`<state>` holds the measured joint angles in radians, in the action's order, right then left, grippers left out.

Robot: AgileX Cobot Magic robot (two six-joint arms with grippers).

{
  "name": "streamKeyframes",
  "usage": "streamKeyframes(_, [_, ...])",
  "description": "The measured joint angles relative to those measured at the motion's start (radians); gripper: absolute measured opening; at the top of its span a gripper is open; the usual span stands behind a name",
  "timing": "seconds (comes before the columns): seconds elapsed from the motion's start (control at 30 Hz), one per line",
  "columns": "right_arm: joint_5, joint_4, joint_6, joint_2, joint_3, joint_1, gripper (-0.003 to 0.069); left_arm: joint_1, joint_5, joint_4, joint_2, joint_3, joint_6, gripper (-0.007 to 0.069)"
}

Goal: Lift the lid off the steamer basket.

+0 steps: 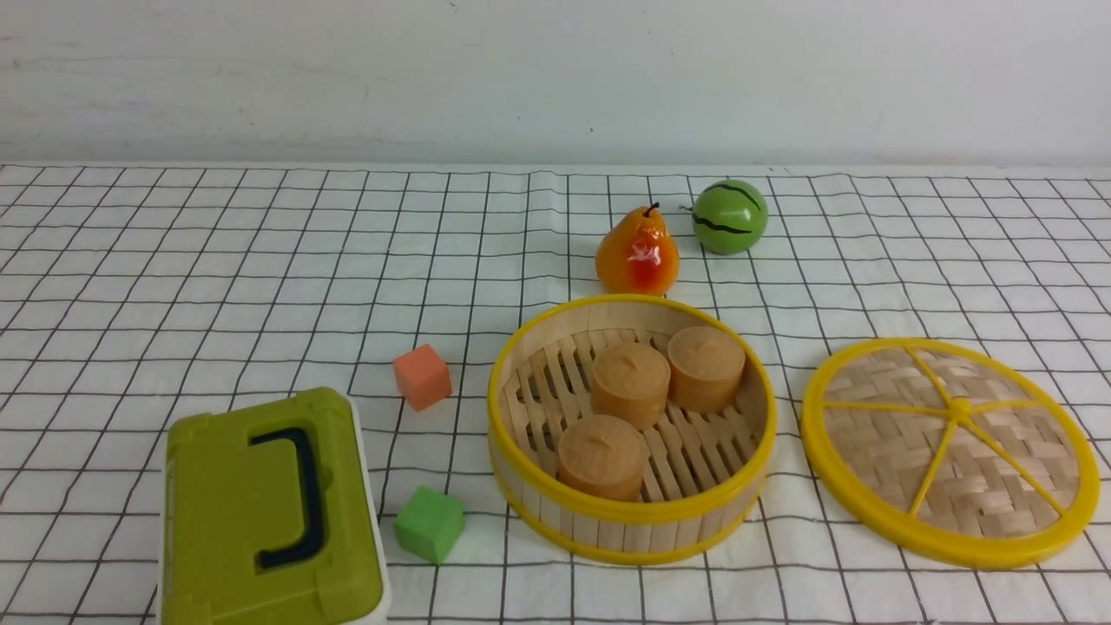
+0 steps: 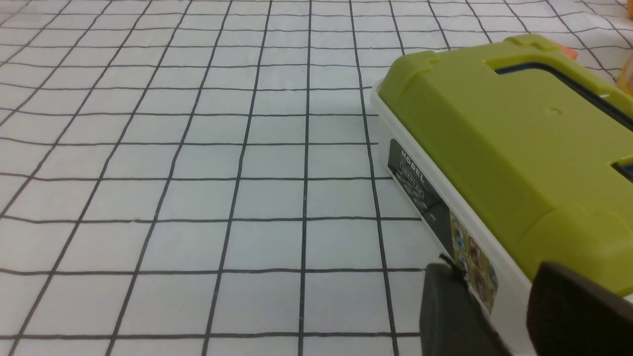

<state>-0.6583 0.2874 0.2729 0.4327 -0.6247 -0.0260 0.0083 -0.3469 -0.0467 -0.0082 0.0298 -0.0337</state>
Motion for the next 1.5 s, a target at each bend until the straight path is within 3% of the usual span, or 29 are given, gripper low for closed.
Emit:
streamKeyframes(0.2, [0.381, -0.059, -0.030, -0.198, 0.347, 0.000, -0.0020, 0.000, 0.000, 0.000, 0.000, 0.000, 0.000, 0.0239])
streamKeyframes(0.37, [0.564, -0.129, -0.179, -0.362, 0.589, 0.000, -0.0023, 0.000, 0.000, 0.000, 0.000, 0.000, 0.000, 0.0239])
streamKeyframes(0.57, [0.448, -0.189, -0.305, -0.442, 0.652, 0.000, -0.0023, 0.000, 0.000, 0.000, 0.000, 0.000, 0.000, 0.0239])
streamKeyframes(0.87, [0.306, -0.233, -0.314, -0.443, 0.650, 0.000, -0.0023, 0.000, 0.000, 0.000, 0.000, 0.000, 0.000, 0.0239])
streamKeyframes(1.5, [0.275, -0.235, -0.315, -0.443, 0.644, 0.000, -0.0022, 0.000, 0.000, 0.000, 0.000, 0.000, 0.000, 0.0239])
